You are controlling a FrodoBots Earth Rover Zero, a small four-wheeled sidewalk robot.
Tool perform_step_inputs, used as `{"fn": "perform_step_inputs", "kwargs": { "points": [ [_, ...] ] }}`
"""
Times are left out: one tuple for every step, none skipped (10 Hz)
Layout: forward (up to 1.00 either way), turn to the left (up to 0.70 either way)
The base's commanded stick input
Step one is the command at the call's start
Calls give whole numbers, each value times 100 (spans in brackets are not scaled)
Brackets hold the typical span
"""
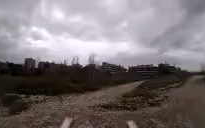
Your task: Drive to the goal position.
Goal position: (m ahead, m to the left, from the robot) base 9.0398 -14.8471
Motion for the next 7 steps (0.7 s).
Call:
{"fn": "perform_step_inputs", "kwargs": {
  "points": [
    [70, 0],
    [70, 0],
    [69, 0],
    [69, 0],
    [69, 0],
    [69, 0],
    [69, 0]
  ]
}}
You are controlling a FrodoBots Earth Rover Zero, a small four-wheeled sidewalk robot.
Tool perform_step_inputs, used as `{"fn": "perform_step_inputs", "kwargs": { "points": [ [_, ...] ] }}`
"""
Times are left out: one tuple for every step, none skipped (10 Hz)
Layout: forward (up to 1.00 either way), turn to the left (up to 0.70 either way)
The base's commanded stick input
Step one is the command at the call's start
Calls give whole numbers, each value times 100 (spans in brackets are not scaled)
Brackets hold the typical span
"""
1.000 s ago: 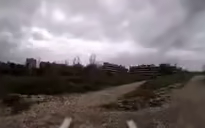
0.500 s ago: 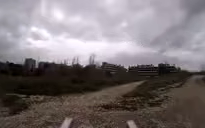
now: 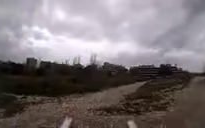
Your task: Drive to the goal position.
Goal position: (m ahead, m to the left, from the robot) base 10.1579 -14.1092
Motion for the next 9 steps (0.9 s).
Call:
{"fn": "perform_step_inputs", "kwargs": {
  "points": [
    [69, 0],
    [70, 0],
    [70, 0],
    [70, 0],
    [70, 0],
    [70, 0],
    [70, 0],
    [70, -29],
    [70, -35]
  ]
}}
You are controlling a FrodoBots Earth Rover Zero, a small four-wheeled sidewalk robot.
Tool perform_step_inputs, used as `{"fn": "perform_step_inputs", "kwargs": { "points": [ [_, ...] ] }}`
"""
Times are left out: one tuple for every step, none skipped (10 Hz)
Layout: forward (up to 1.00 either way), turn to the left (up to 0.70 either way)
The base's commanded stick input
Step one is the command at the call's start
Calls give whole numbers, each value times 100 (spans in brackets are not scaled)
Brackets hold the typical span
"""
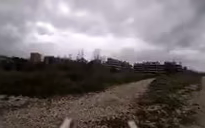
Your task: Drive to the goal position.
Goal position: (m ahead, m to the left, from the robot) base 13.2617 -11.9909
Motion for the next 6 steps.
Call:
{"fn": "perform_step_inputs", "kwargs": {
  "points": [
    [70, -35],
    [70, -35],
    [70, -27],
    [70, 0],
    [70, 0],
    [70, 0]
  ]
}}
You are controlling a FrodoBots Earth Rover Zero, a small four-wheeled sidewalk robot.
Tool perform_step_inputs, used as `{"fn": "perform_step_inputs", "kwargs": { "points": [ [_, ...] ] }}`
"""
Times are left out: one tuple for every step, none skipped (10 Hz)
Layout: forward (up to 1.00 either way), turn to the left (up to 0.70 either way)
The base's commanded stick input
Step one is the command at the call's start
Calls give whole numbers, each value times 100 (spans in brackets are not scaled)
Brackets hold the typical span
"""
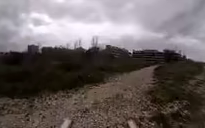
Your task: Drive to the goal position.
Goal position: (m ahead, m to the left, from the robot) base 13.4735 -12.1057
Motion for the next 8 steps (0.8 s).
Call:
{"fn": "perform_step_inputs", "kwargs": {
  "points": [
    [70, 0],
    [70, 0],
    [70, 0],
    [70, 0],
    [70, 0],
    [70, 0],
    [70, 0],
    [70, 0]
  ]
}}
